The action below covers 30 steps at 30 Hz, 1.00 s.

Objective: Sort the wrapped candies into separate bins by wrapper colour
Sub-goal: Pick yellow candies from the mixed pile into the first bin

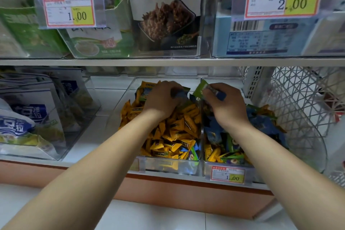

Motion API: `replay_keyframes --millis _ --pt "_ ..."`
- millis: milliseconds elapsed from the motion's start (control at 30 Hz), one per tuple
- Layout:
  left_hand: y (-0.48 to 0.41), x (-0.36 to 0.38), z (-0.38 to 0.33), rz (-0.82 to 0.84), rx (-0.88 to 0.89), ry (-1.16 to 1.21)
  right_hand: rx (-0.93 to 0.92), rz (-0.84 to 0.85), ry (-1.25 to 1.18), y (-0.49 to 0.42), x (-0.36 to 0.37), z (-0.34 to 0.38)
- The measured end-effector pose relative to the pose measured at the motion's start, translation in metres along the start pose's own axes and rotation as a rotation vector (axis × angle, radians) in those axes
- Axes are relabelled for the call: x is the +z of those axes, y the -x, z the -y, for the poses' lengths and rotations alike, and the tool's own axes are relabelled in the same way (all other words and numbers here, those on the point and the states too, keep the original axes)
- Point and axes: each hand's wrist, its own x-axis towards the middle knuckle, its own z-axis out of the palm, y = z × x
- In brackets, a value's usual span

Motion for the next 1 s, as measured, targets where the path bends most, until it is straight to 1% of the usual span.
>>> replay_keyframes --millis 33,100,167,233,267,300,367,400,433,467,533,600,667,700,767,900,967,1000 --pt "0.009 -0.005 -0.004 -0.053 -0.043 0.139 0.005 0.027 -0.058 0.0 0.002 0.004" --pt "0.031 -0.013 -0.017 -0.101 -0.118 0.455 0.023 0.108 -0.161 0.003 0.009 0.013" --pt "0.048 -0.016 -0.029 -0.081 -0.189 0.73 0.006 0.172 -0.201 0.008 0.016 0.019" --pt "0.053 -0.016 -0.034 -0.012 -0.267 0.906 0.006 0.171 -0.193 0.01 0.019 0.02" --pt "0.053 -0.018 -0.033 0.011 -0.287 0.906 0.016 0.14 -0.185 0.009 0.017 0.021" --pt "0.048 -0.019 -0.027 -0.016 -0.283 0.795 0.027 0.095 -0.169 0.007 0.014 0.019" --pt "0.03 -0.024 -0.004 -0.146 -0.233 0.311 0.027 0.005 -0.094 0.003 0.002 0.013" --pt "0.02 -0.028 0.008 -0.172 -0.229 0.056 0.006 -0.025 -0.013 0.001 -0.004 0.008" --pt "0.011 -0.029 0.02 -0.14 -0.254 -0.112 -0.024 -0.034 0.095 0.001 -0.012 0.001" --pt "0.004 -0.029 0.029 -0.064 -0.31 -0.194 -0.048 -0.021 0.213 0.0 -0.018 -0.006" --pt "-0.005 -0.025 0.043 0.083 -0.386 -0.303 -0.043 0.074 0.438 0.001 -0.029 -0.019" --pt "-0.008 -0.017 0.048 0.121 -0.355 -0.325 0.007 0.211 0.607 0.002 -0.035 -0.029" --pt "-0.009 -0.011 0.048 0.09 -0.291 -0.238 0.03 0.336 0.723 0.003 -0.034 -0.03" --pt "-0.009 -0.01 0.047 0.079 -0.262 -0.206 0.026 0.363 0.754 0.003 -0.033 -0.029" --pt "-0.009 -0.011 0.048 0.1 -0.24 -0.185 0.021 0.344 0.766 0.003 -0.029 -0.022" --pt "-0.012 -0.016 0.055 0.197 -0.3 -0.185 -0.009 0.277 0.686 0.004 -0.02 -0.009" --pt "-0.009 -0.018 0.057 0.179 -0.315 -0.193 -0.029 0.245 0.62 0.006 -0.017 -0.005" --pt "-0.008 -0.018 0.058 0.153 -0.298 -0.15 -0.039 0.217 0.602 0.007 -0.017 -0.003"
